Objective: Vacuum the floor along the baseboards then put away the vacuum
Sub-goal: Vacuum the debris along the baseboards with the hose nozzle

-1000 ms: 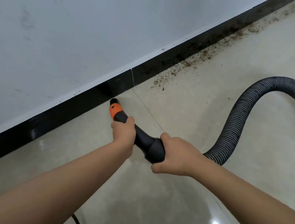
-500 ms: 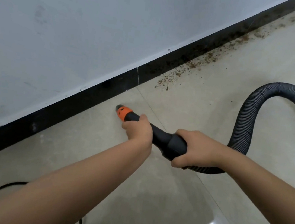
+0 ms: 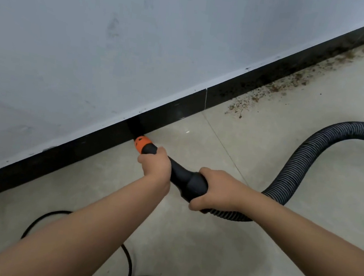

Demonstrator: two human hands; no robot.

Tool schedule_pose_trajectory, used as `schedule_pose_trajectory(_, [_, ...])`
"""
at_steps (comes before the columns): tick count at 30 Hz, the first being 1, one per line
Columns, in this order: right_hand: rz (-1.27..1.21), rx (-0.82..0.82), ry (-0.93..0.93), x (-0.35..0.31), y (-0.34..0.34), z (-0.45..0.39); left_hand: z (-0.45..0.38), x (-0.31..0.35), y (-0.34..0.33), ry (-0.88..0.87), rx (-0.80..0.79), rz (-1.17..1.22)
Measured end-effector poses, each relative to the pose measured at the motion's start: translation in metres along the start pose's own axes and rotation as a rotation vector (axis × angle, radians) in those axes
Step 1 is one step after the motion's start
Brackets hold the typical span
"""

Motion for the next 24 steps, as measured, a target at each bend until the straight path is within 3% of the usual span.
schedule_pose_trajectory(16, [-0.012,0.248,-0.175,0.053,0.055,0.048,0.010,0.018,-0.114,0.015,-0.385,-0.235])
schedule_pose_trajectory(24, [0.001,0.322,-0.281,0.090,0.077,0.069,0.019,0.020,-0.172,-0.040,-0.448,-0.456])
Point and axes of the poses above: each hand's wrist, its own z-axis away from the middle knuckle, its own y-axis out of the back of the hand, x = y × z, the point moved 9 cm from there along -z, towards the middle knuckle, and after that the axes turned 10 degrees about -x, right-handed, at the moved point
